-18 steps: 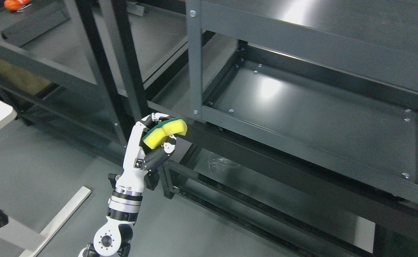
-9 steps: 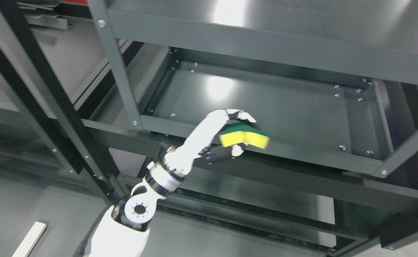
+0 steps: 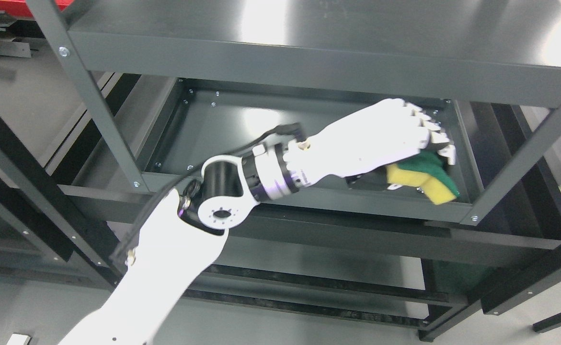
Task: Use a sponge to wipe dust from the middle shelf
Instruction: 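Reach the left hand with the sponge into the middle shelf, then wipe the sponge across the middle shelf surface toward the robot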
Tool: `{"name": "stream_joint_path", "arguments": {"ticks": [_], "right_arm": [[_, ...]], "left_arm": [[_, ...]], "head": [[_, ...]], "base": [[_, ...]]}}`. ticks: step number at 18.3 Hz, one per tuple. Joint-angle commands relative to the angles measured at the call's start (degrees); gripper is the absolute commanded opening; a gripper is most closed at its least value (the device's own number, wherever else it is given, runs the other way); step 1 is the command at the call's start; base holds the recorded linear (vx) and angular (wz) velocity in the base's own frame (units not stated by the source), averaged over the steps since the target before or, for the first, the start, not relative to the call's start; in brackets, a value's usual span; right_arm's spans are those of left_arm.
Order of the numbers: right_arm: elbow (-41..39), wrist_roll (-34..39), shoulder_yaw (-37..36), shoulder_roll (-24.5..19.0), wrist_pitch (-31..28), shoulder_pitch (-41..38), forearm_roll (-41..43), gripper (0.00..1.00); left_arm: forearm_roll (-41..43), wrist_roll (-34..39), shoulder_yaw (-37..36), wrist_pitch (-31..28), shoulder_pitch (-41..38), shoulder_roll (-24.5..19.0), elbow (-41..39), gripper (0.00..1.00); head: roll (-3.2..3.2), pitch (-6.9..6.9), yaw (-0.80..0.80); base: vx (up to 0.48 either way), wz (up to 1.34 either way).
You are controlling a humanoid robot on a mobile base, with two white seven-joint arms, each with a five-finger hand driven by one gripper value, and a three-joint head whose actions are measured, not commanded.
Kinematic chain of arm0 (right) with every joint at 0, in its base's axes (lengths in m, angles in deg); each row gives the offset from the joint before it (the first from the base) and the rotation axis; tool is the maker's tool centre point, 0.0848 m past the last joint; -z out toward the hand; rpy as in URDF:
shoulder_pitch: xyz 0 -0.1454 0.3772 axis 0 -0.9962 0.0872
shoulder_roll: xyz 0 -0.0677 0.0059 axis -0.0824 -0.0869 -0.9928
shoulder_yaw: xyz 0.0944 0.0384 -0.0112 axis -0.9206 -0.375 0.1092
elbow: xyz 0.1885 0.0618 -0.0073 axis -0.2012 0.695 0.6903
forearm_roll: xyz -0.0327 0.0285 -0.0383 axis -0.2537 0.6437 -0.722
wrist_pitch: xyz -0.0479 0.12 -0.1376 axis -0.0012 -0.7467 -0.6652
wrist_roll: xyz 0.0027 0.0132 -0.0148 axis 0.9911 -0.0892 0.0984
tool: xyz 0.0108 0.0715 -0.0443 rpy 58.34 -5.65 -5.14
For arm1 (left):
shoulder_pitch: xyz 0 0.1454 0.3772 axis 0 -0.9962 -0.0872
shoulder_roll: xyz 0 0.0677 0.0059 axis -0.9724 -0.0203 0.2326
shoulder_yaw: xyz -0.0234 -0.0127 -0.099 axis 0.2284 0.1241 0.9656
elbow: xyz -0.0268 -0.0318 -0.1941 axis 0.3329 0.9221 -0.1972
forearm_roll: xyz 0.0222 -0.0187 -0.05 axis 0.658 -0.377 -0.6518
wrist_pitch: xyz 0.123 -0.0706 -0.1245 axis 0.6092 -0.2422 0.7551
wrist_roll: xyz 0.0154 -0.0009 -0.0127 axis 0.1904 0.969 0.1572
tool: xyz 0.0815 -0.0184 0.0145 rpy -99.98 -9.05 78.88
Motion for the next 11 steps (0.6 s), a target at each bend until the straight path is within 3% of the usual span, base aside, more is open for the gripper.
{"name": "stream_joint_path", "arguments": {"ticks": [1,8,11], "right_arm": [[-1.0,0.04,-0.02,1.0,0.05,0.0,0.0,1.0],[-1.0,0.04,-0.02,1.0,0.05,0.0,0.0,1.0],[-1.0,0.04,-0.02,1.0,0.05,0.0,0.0,1.0]], "left_arm": [[1.26,-1.14,-8.25,1.73,10.04,-1.0,-0.84,0.0],[1.17,-4.21,-5.54,2.52,9.34,-1.0,-4.26,0.0],[1.26,-9.38,3.22,9.79,5.93,-1.0,-4.44,0.0]], "head": [[0.0,0.0,0.0],[0.0,0.0,0.0],[0.0,0.0,0.0]], "base": [[0.016,-0.09],[-0.006,0.04],[-0.01,0.06]]}}
